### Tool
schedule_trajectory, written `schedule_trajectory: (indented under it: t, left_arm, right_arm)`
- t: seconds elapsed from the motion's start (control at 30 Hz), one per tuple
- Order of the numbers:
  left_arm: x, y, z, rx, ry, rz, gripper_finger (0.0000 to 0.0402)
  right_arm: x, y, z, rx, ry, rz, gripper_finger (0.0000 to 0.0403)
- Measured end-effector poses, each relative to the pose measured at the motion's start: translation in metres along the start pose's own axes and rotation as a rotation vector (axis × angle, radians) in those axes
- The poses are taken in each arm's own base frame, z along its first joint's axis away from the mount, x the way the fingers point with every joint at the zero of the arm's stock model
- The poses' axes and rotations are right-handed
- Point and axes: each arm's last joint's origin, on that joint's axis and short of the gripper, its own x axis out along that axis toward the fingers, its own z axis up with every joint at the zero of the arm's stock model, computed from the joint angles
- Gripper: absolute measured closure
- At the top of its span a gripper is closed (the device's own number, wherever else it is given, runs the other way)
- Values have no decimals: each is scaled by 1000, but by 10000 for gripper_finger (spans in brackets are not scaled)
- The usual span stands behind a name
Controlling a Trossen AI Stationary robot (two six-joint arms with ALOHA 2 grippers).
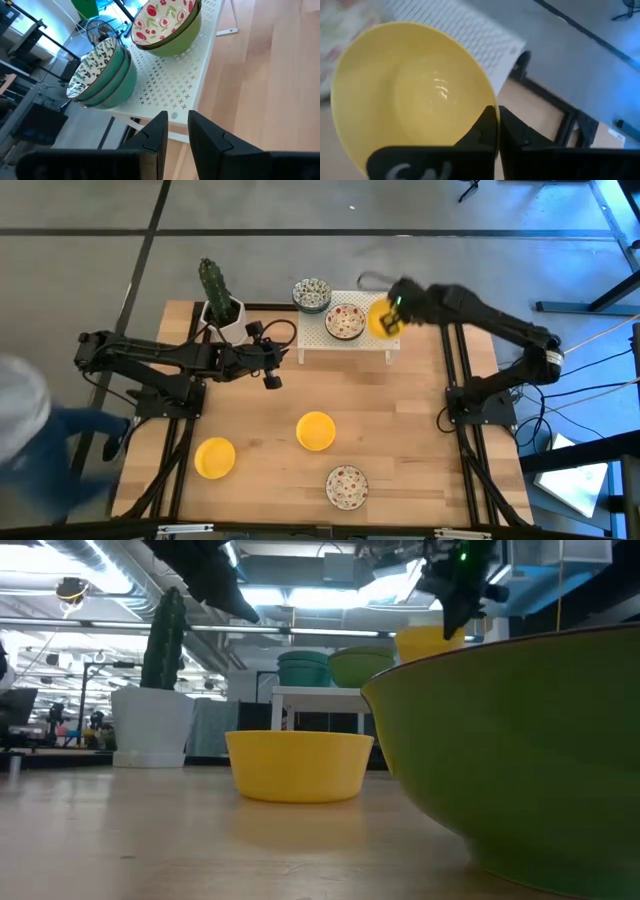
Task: Pick & Place Mini bowls
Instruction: Put the right yellow bowl on the shelf
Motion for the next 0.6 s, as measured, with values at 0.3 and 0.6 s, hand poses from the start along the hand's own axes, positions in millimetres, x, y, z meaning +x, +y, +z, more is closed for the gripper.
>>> schedule_trajectory:
  t: [0.3, 0.6]
  left_arm:
    - [0, 0, 0, 0, 0, -1, 332]
    - [0, 0, 0, 0, 3, -1, 331]
  right_arm:
    - [65, -58, 31, 126, 91, -11, 401]
    - [124, -59, 42, 192, 181, 148, 395]
